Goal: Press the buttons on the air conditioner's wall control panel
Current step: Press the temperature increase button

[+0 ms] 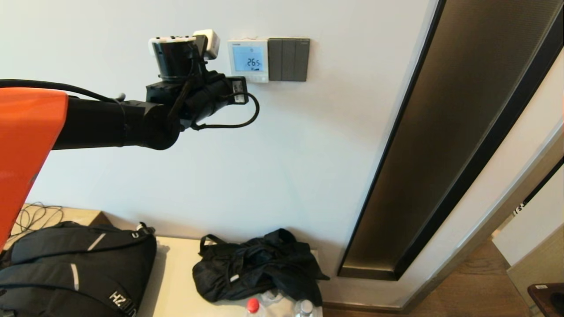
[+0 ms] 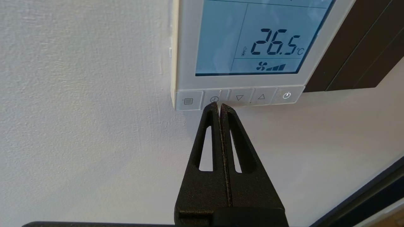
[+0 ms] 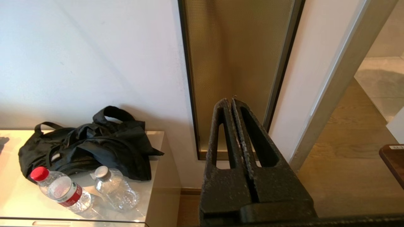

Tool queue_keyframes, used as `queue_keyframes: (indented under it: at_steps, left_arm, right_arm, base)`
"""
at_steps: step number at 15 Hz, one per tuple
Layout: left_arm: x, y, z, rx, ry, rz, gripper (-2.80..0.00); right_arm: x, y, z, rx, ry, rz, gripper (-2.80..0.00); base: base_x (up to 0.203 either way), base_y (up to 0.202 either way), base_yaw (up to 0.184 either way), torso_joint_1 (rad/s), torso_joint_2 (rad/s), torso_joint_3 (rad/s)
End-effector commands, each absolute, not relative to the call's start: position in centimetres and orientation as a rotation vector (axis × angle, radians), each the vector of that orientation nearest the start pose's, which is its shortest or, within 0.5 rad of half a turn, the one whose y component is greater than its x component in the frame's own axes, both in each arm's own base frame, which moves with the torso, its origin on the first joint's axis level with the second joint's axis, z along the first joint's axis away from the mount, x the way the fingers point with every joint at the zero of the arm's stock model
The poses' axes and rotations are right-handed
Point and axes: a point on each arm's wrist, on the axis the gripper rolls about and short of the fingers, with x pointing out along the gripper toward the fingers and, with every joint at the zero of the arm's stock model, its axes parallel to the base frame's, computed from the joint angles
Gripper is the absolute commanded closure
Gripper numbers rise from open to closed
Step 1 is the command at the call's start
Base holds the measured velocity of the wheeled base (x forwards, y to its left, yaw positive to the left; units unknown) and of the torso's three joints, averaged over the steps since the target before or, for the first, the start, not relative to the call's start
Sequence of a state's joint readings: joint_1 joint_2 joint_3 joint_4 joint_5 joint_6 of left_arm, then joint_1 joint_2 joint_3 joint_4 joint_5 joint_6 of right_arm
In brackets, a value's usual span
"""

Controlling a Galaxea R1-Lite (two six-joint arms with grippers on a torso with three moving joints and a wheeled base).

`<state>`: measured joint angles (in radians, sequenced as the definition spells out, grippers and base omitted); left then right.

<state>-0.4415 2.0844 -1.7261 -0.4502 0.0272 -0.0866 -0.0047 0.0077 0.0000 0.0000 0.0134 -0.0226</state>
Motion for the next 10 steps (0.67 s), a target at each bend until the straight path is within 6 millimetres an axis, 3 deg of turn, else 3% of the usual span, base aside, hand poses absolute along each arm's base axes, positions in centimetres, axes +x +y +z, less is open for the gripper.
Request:
queue_keyframes:
  at_steps: [1,10]
  left_arm:
    - [40.07,-18.88,27.59,-0.107,-0.068,-0.417,0.00]
    - [40.53,-18.91,27.67,-0.105,-0.069,-0.414,0.00]
  right_arm:
    - [-2.20,0.04,7.53,-0.023,0.011,0.009,0.00]
    - [-2.20,0.04,7.53,-0.022,0.011,0.009,0.00]
  base:
    - [0.000,0.000,0.000,0.000,0.00,0.000]
    - [0.000,0.000,0.000,0.000,0.00,0.000]
